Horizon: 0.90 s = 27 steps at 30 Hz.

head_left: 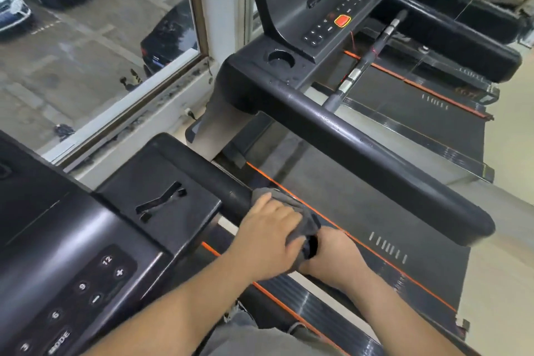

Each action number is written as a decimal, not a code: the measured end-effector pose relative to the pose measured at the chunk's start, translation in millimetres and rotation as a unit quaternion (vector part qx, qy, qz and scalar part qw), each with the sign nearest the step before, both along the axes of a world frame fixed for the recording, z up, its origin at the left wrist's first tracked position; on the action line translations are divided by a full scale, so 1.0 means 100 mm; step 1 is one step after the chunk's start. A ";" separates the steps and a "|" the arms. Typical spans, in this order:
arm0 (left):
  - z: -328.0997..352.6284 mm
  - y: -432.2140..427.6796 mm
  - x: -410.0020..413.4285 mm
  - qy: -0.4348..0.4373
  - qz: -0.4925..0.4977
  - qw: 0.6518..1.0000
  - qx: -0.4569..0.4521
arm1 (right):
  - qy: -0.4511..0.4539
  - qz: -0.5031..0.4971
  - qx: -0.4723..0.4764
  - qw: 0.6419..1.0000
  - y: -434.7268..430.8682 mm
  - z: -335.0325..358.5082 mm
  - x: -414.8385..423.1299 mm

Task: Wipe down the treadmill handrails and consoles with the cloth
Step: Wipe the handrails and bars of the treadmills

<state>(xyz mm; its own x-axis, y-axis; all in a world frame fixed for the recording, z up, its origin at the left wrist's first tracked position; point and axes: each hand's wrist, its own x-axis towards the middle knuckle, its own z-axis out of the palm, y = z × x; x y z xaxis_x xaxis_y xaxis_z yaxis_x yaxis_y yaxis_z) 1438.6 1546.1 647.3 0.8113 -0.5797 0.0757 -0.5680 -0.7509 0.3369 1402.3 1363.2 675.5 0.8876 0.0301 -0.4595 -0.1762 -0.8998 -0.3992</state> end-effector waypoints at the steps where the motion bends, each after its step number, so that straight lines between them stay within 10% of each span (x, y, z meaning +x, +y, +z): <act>1: 0.02 0.04 0.06 0.000 -0.021 1.000 -0.009 | 0.007 0.005 0.004 1.000 -0.04 0.03 -0.05; 9: 0.18 -0.10 0.34 -0.016 0.217 0.967 0.129 | 0.074 -0.008 -0.024 0.997 -0.93 0.26 -0.51; 15: 0.03 -0.43 -0.33 0.004 -0.058 0.997 -0.043 | 0.063 -0.013 0.039 0.997 -1.36 0.16 -0.87; 21: 0.04 -0.75 -0.34 -0.043 0.228 0.972 0.018 | 0.038 0.000 0.050 0.998 -1.40 0.14 -0.95; 27: -0.09 -0.77 -0.82 -0.024 -0.049 0.997 -0.060 | 0.019 0.014 0.035 0.999 -1.39 0.13 -0.99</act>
